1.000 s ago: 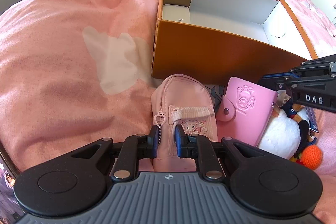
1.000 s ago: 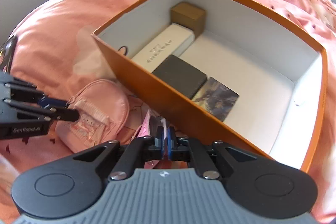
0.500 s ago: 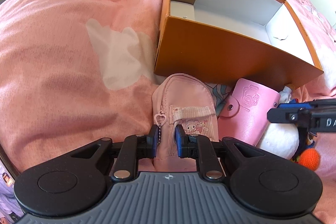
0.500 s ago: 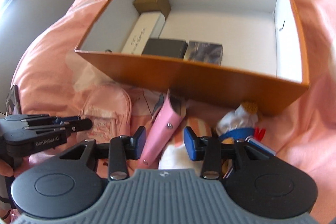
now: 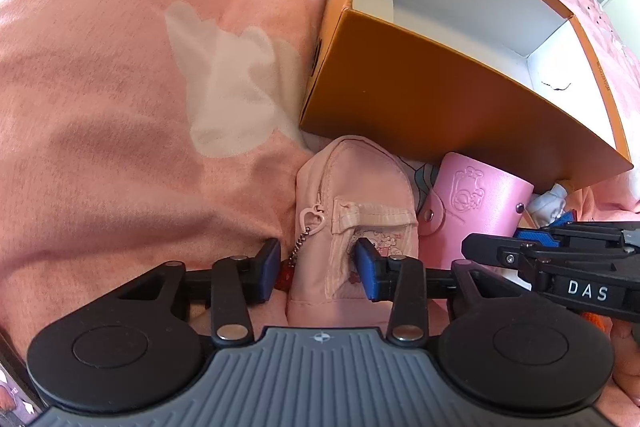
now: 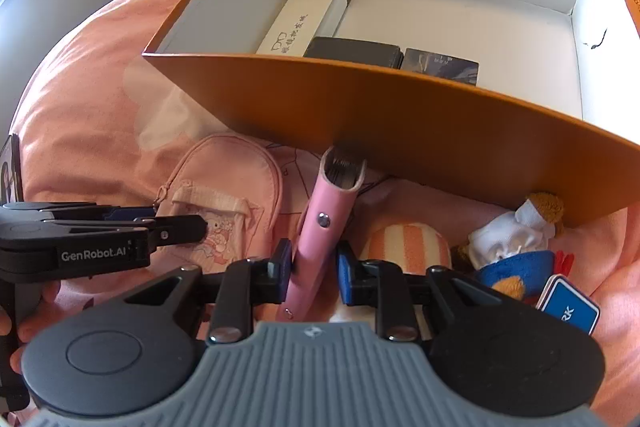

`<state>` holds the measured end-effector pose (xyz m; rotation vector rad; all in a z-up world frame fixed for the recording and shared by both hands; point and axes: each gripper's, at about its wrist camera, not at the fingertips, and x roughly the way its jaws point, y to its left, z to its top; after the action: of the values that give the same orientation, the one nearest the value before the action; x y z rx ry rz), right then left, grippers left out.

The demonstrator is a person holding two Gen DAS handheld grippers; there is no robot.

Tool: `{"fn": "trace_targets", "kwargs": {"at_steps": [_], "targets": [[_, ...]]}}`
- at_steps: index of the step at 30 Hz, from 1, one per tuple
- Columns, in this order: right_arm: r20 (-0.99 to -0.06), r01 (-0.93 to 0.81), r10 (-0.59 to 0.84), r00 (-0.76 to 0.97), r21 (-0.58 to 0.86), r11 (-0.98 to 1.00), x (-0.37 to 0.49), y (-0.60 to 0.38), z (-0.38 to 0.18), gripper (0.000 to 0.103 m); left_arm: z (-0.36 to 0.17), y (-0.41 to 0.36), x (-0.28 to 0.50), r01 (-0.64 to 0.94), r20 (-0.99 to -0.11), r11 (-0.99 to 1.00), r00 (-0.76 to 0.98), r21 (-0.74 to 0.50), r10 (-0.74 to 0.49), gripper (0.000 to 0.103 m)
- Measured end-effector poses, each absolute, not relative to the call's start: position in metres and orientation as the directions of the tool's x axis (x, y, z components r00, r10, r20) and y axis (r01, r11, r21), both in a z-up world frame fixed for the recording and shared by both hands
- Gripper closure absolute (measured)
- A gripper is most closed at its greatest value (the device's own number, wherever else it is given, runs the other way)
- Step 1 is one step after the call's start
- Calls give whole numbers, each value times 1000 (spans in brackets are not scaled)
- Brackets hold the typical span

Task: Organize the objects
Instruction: 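Grasp the pink card holder with right gripper while left holds the backpack, then carry backpack and card holder over the orange box with both grippers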

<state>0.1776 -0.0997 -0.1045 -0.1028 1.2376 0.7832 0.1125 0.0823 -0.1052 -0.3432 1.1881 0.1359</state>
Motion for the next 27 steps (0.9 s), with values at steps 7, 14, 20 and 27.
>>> {"fn": "trace_targets", "kwargs": {"at_steps": [7, 14, 20, 27], "targets": [[-848, -621, 514, 126, 337, 708, 171, -105, -87, 84, -89, 71, 101, -225, -903, 957, 423, -182, -72, 83], [-797, -651, 586, 148, 368, 665, 166, -129, -46, 85, -40, 55, 88, -139, -847, 968, 521, -209, -108, 85], [-724, -667, 650, 232, 368, 648, 163, -156, -1, 85, 2, 47, 85, -93, -753, 967, 647, -239, -124, 85], [-635, -679, 695, 337, 348, 647, 179, -170, 42, 85, 26, 43, 115, -64, -651, 962, 748, -265, -130, 85]]}}
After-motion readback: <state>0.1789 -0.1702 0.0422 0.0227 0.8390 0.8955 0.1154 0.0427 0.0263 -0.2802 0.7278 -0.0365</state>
